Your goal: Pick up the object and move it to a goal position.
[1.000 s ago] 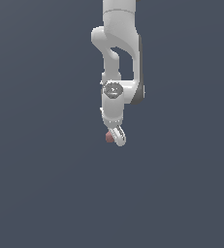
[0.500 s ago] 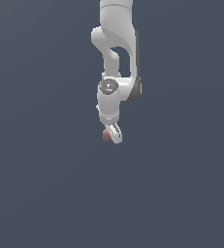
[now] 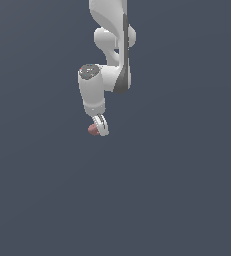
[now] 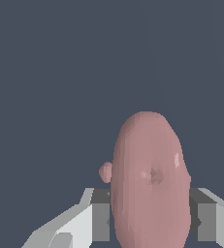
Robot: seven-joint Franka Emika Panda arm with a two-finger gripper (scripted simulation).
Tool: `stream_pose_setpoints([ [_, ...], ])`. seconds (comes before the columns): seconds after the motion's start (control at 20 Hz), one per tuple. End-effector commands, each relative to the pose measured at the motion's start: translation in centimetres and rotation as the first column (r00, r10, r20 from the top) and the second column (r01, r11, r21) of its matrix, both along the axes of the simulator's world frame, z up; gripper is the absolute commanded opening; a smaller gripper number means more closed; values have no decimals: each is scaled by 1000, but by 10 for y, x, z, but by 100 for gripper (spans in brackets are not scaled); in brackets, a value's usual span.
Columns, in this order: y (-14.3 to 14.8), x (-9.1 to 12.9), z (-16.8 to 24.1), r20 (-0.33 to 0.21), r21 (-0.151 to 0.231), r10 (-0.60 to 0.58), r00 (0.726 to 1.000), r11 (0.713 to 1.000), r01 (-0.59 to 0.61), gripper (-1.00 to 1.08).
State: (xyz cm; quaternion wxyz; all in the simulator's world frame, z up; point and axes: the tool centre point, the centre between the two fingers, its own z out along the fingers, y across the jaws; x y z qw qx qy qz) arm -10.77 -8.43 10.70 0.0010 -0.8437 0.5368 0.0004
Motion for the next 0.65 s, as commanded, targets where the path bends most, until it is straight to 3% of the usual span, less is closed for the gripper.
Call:
stream_pose_setpoints([
  [0.0, -22, -10, 14, 0, 1, 0, 1000, 1000, 0, -100],
  [0.3, -61, -25, 38, 0, 0, 0, 1000, 1000, 0, -100],
  [0.6, -76, -30, 47, -1, -2, 0, 1000, 1000, 0, -100],
])
